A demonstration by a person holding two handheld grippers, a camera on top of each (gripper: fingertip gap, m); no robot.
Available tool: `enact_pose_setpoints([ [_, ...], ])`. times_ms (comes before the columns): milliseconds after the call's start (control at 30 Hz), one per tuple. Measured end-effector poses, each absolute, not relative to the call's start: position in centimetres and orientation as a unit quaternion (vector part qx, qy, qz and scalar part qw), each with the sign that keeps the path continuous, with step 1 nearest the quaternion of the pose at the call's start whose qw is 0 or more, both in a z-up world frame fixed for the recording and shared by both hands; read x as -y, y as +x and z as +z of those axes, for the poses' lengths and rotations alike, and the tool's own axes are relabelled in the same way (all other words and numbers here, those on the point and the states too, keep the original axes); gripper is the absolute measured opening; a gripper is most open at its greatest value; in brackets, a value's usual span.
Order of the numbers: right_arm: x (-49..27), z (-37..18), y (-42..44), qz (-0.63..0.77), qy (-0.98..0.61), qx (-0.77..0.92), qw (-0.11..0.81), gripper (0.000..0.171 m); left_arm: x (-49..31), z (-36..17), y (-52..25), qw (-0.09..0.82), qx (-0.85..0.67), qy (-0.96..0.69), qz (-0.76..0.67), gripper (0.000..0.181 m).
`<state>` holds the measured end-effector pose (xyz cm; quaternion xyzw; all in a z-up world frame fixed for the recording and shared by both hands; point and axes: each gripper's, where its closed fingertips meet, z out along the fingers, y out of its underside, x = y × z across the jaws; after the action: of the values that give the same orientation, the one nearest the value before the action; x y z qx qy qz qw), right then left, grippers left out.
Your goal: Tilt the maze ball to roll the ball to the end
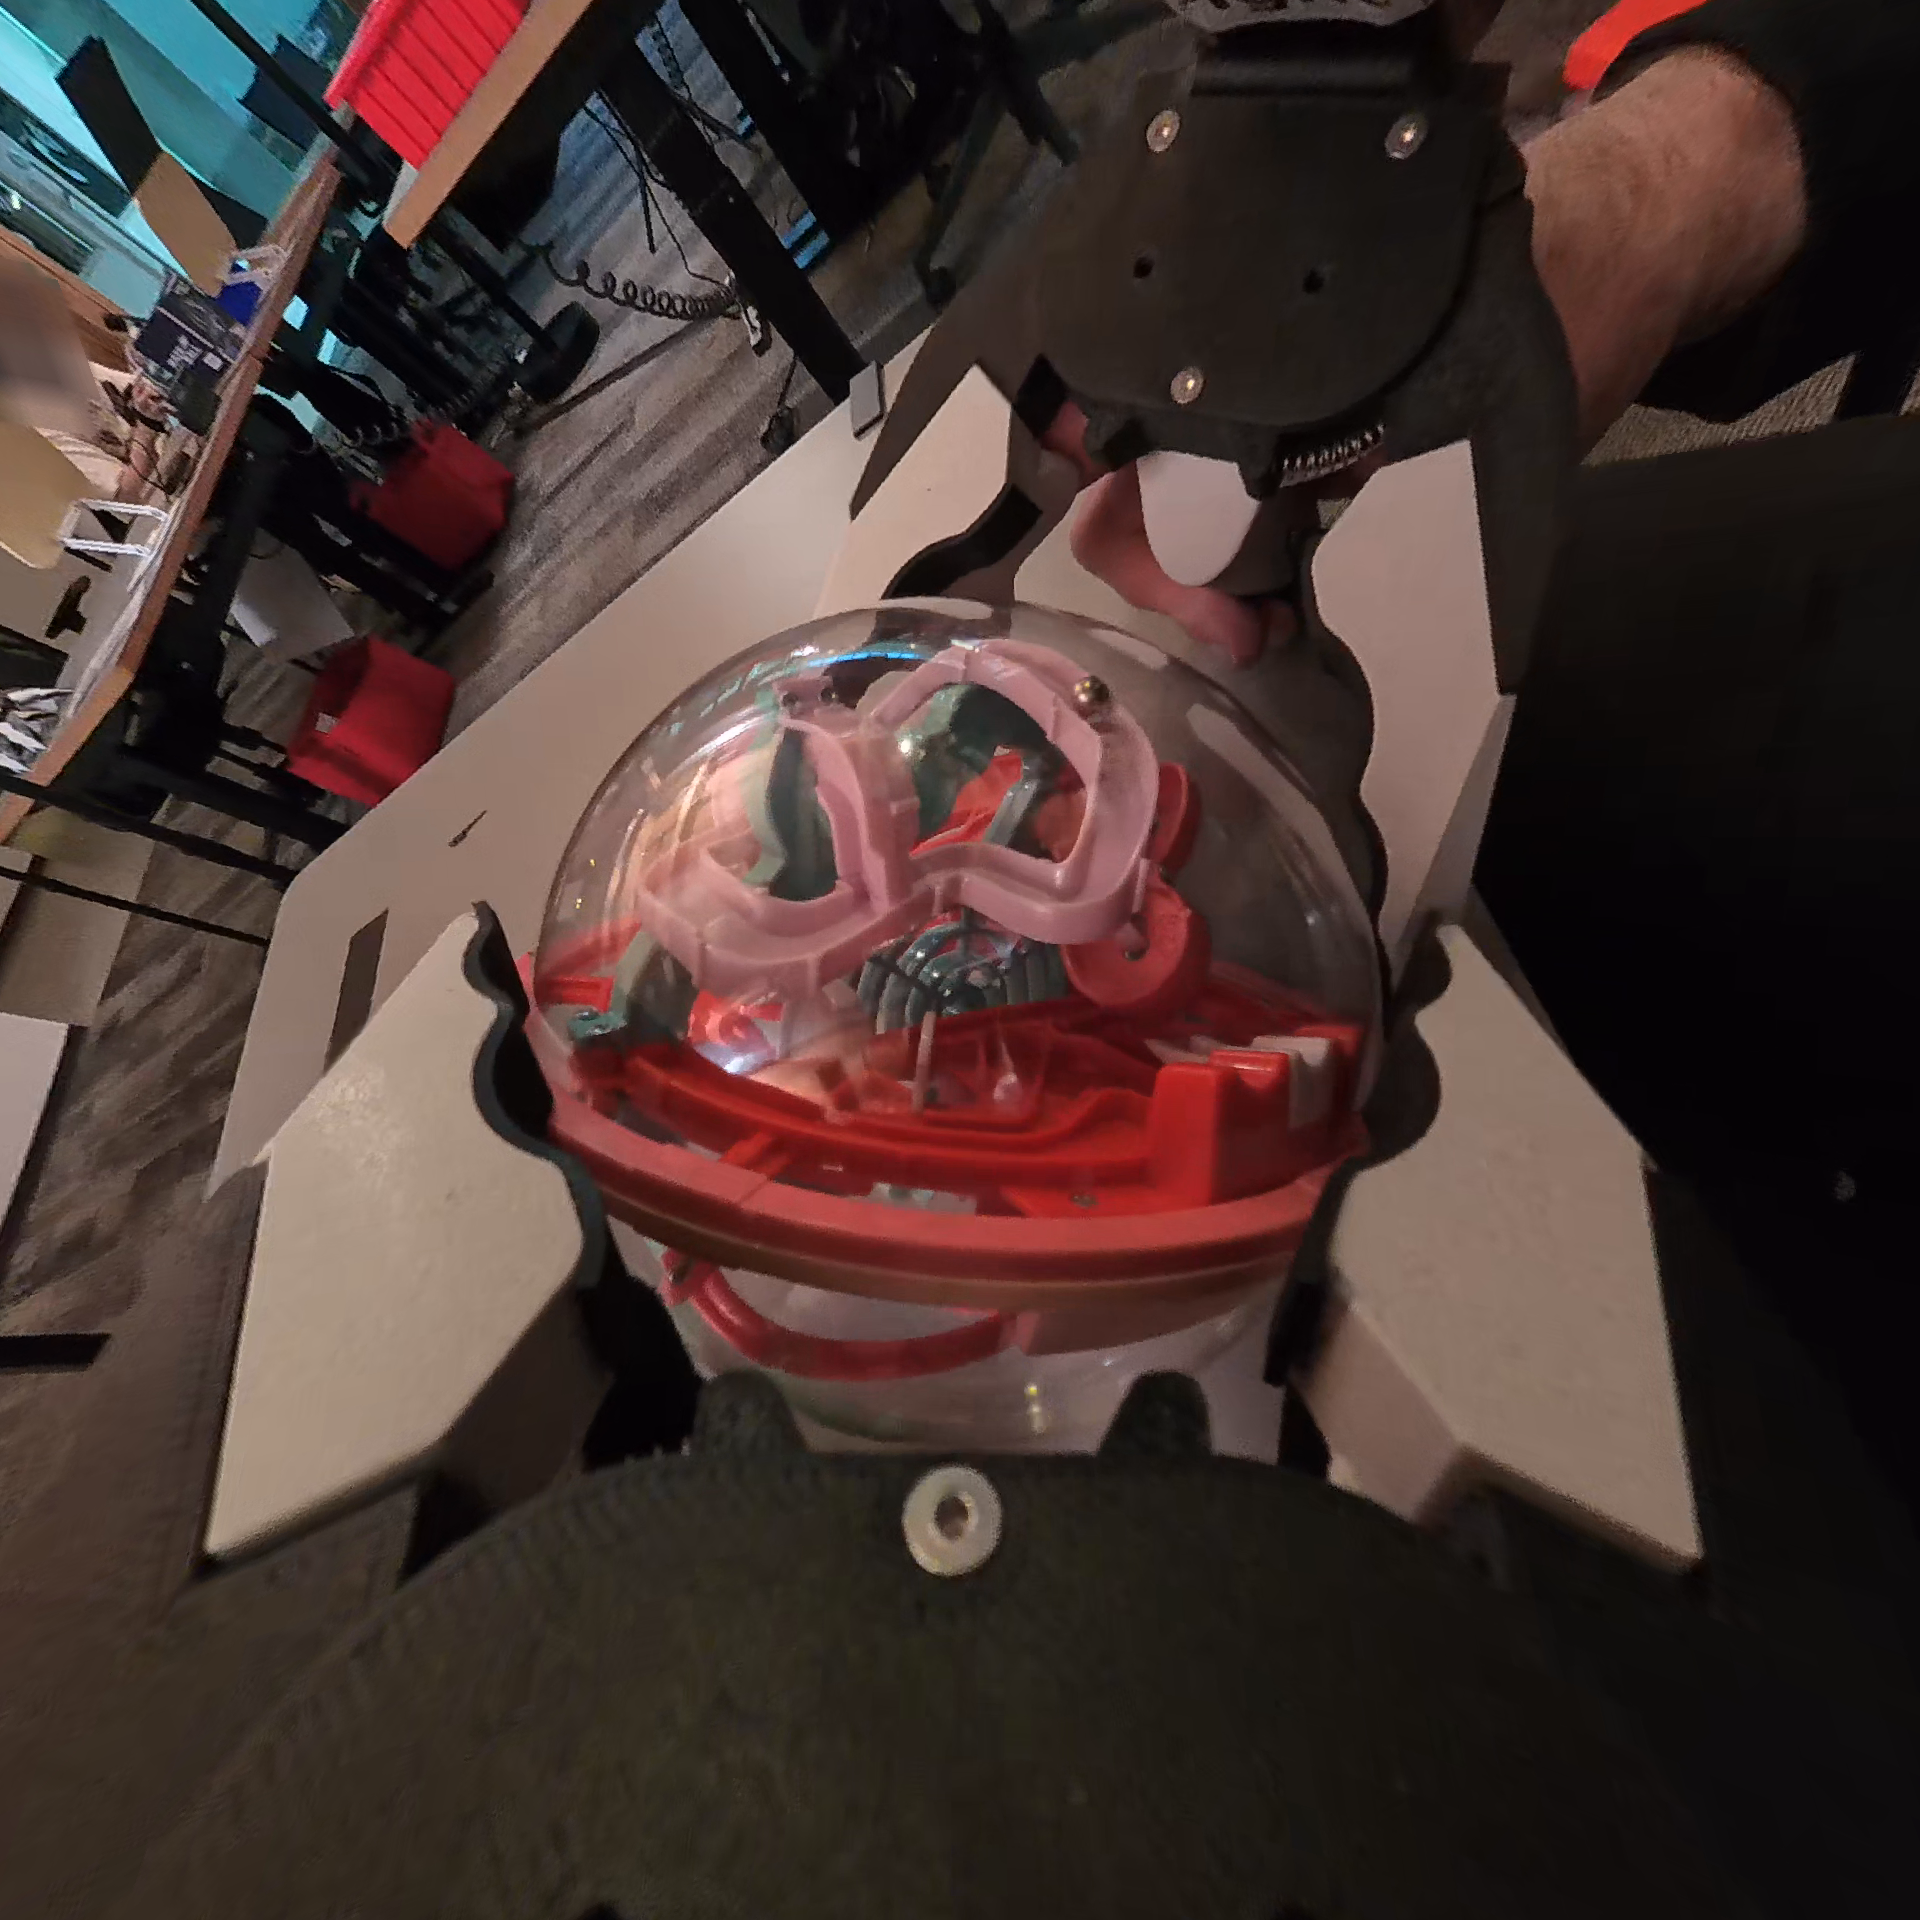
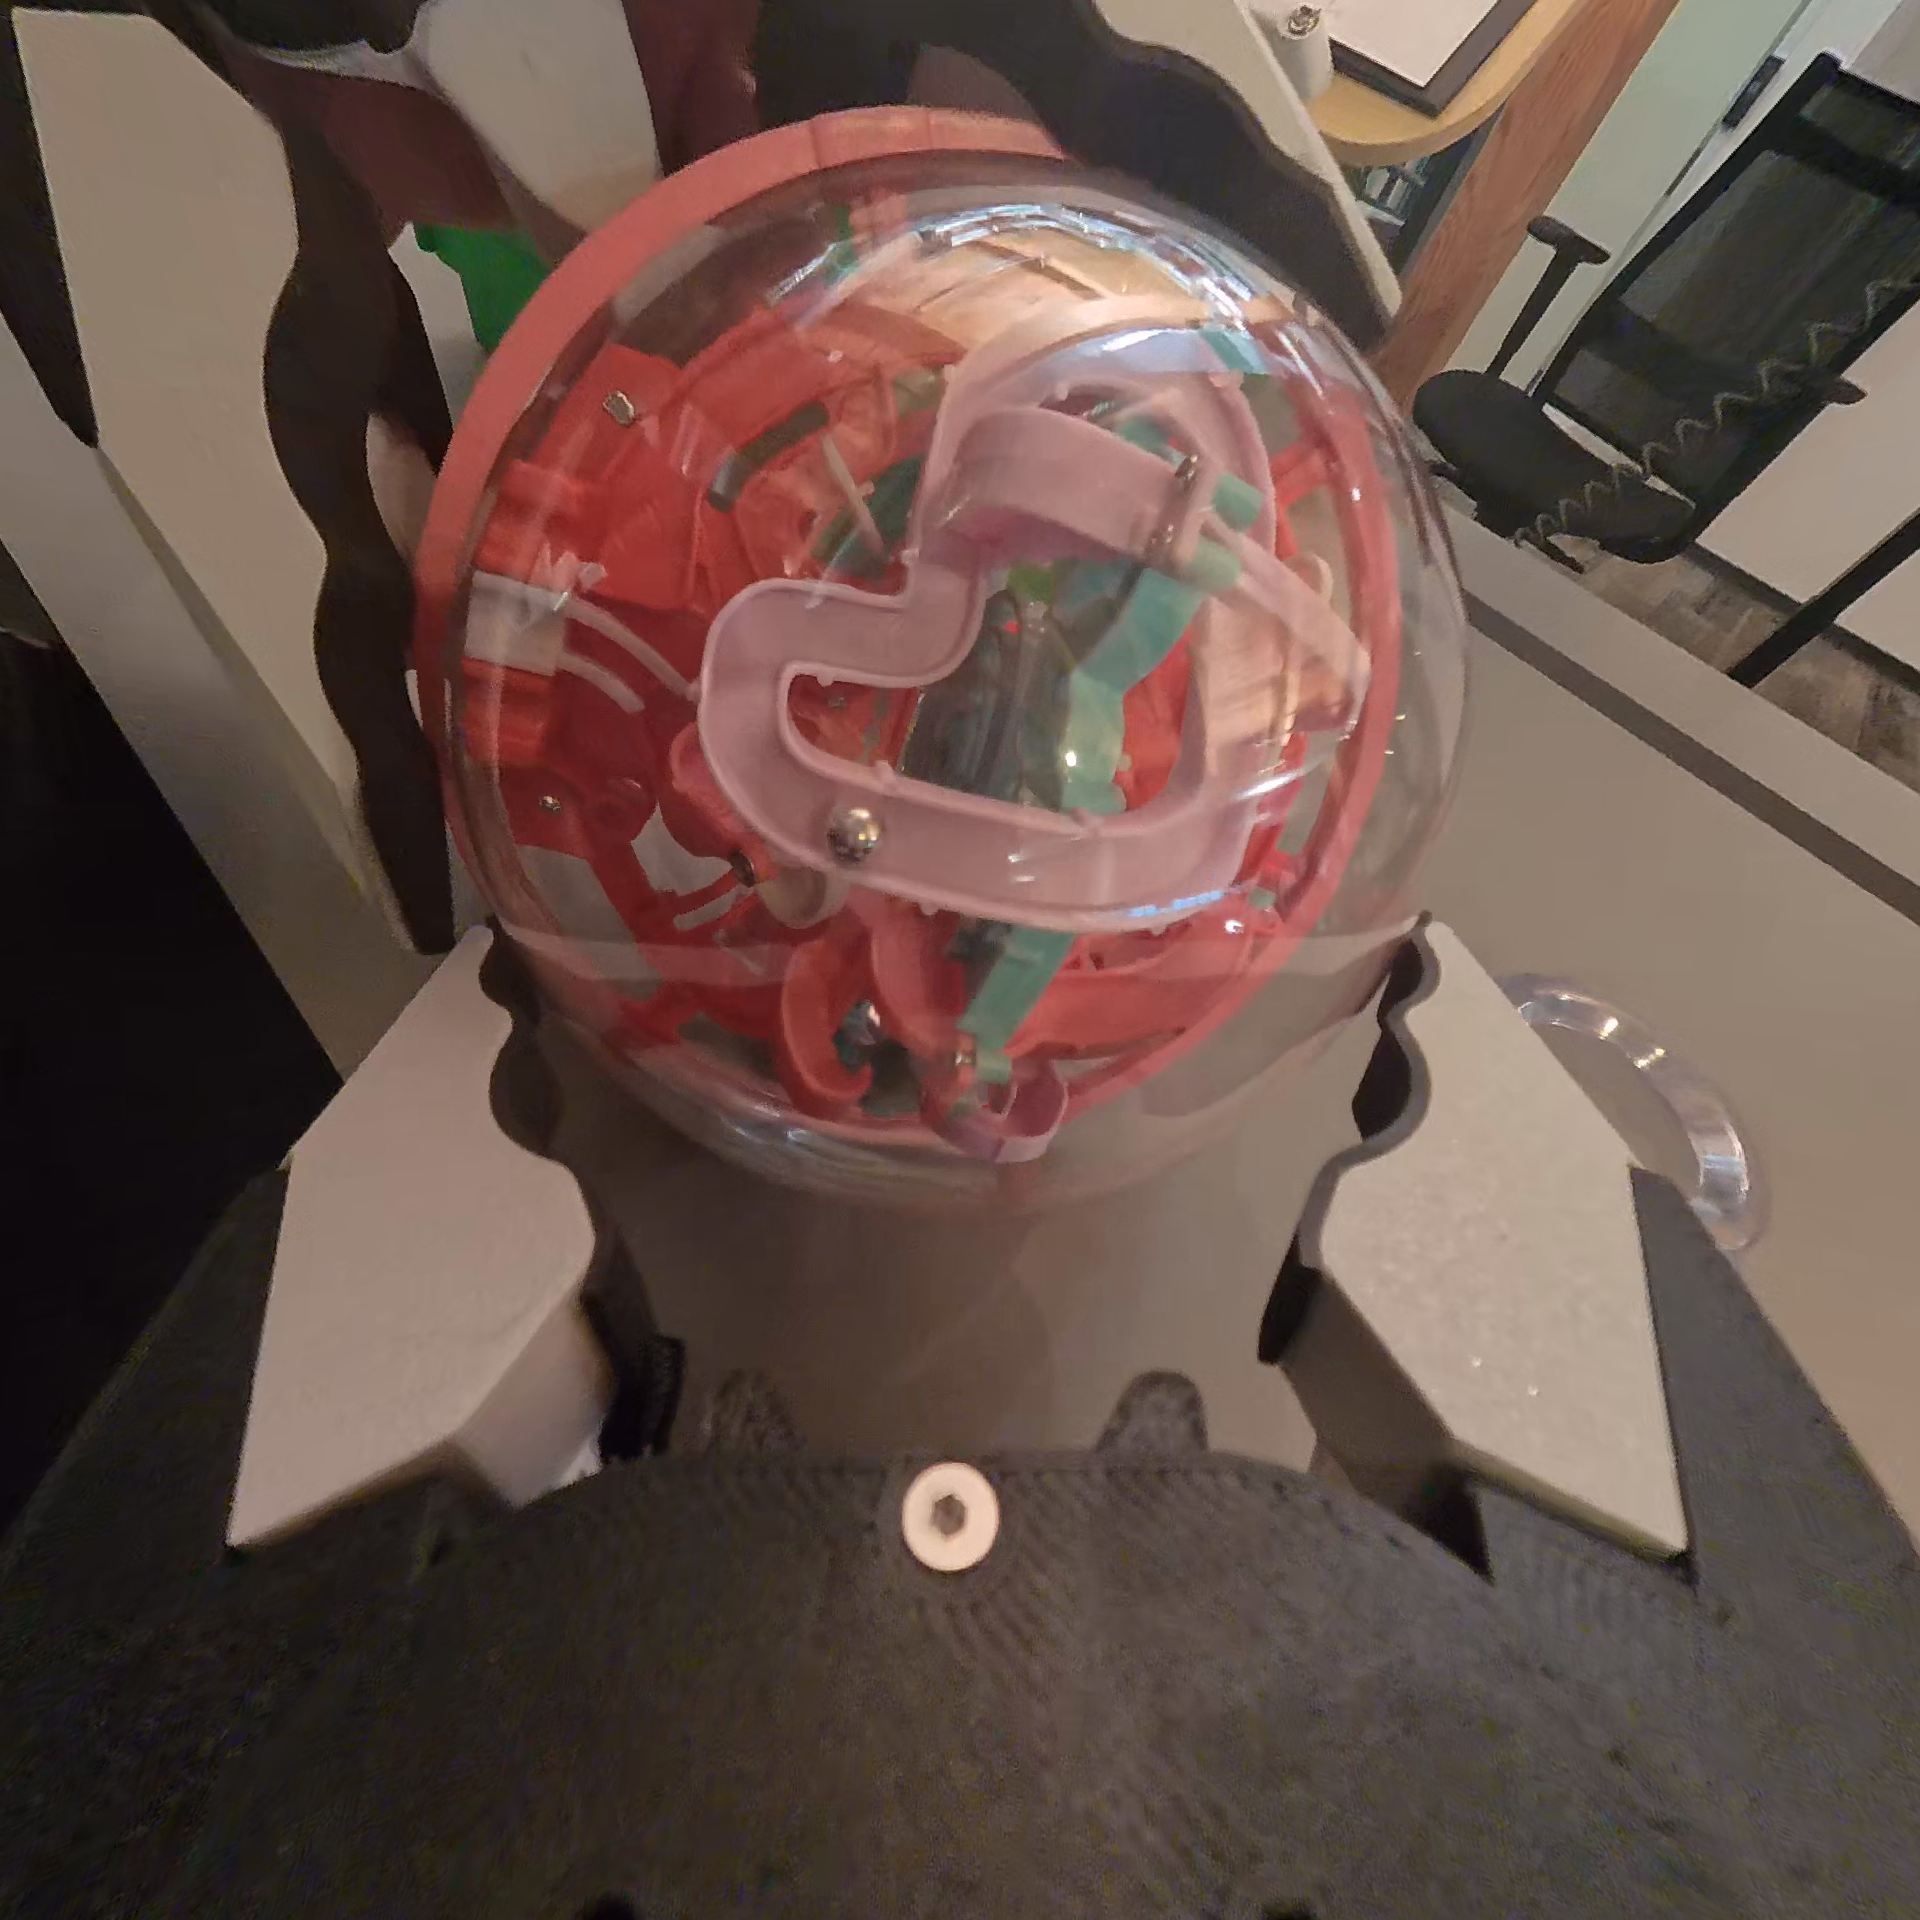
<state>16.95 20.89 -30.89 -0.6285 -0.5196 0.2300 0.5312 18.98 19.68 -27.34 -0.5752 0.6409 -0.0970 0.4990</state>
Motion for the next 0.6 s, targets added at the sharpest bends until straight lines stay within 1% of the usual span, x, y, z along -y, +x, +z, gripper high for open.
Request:
enact_pose_setpoints([
  [200, -21.05, -30.88, 16.74, 0.267, -0.642, 0.510, 0.506, 0.155, -20.20, -27.04, 19.04, 0.485, -0.616, -0.608, -0.125, 0.156],
  [333, -20.96, -30.94, 16.68, 0.294, -0.650, 0.503, 0.487, 0.154, -20.45, -27.12, 19.02, 0.452, -0.613, -0.635, -0.126, 0.156],
  [600, -20.76, -31.02, 16.57, 0.318, -0.654, 0.502, 0.468, 0.154, -20.52, -27.21, 18.92, 0.425, -0.607, -0.661, -0.121, 0.155],
])
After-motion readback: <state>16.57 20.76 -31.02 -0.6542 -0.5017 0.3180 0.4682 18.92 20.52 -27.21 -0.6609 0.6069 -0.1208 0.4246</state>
